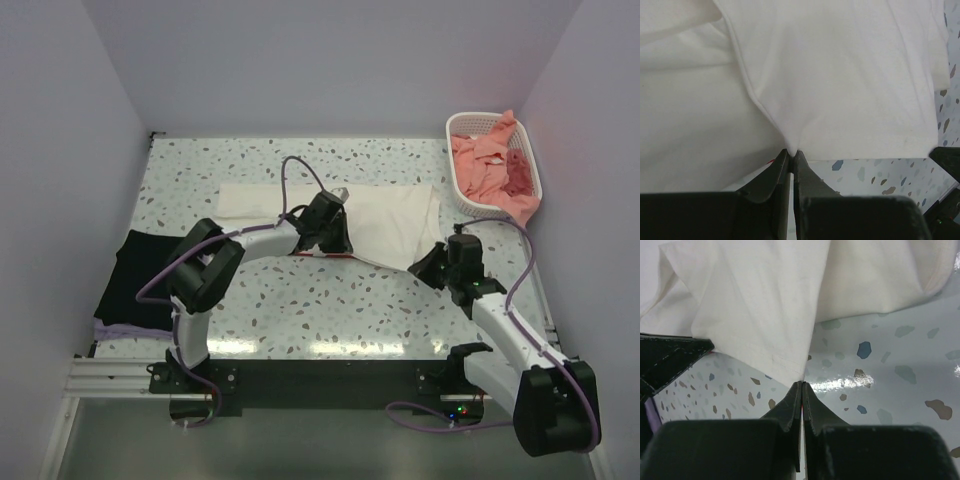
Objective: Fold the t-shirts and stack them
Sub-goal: Fold the tshirt
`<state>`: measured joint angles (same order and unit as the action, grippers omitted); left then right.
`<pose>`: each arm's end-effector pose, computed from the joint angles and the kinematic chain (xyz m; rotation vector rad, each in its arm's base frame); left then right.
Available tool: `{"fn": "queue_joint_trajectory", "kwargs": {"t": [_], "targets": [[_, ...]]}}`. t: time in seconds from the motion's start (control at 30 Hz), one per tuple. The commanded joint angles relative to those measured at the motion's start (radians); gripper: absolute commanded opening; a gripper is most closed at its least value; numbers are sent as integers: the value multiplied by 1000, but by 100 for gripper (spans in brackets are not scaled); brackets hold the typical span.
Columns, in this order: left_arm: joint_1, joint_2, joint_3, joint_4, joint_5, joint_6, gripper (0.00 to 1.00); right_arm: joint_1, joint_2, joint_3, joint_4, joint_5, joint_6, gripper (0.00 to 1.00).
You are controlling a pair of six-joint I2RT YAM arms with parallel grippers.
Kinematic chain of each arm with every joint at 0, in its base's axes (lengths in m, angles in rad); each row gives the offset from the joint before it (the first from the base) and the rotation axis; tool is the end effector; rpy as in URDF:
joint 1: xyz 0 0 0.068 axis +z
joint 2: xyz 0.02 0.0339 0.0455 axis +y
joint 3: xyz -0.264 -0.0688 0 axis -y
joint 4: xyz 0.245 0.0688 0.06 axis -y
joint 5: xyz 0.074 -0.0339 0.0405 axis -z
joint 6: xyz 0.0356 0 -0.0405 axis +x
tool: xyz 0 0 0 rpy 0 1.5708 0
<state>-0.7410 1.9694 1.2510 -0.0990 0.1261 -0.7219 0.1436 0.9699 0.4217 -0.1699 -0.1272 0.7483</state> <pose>0.3077 -0.2876 0.1610 0.0880 2.5470 -0.7929 0.1908 0.0322 0.1829 0.6366 2.2700 0.5971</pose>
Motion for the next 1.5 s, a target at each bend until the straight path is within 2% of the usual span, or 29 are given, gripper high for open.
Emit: {"fn": "queue_joint_trajectory", "kwargs": {"t": [0.0,0.37,0.6,0.83,1.03,1.3,1.37,1.47], "targets": [[-1,-60,13,-4,-19,-5,2,-2,10,-11,-10,-32,5,0],[9,-17,37,-30,-14,-5,2,-2,173,26,30,-14,-24,0],[29,34,160,-84,6,16,4,-1,240,188,-22,14,-43,0],[69,109,303,-131,43,-4,9,-6,395,374,-40,60,-66,0],[118,157,321,-108,122,-51,9,-32,553,544,-43,84,-75,0],[157,186,360,-71,155,-74,18,-58,694,709,-45,98,-75,0],[167,197,376,-61,165,-74,23,-65,724,720,-37,90,-73,0],[176,207,395,-50,172,-70,38,-84,754,733,-34,83,-75,0]]}}
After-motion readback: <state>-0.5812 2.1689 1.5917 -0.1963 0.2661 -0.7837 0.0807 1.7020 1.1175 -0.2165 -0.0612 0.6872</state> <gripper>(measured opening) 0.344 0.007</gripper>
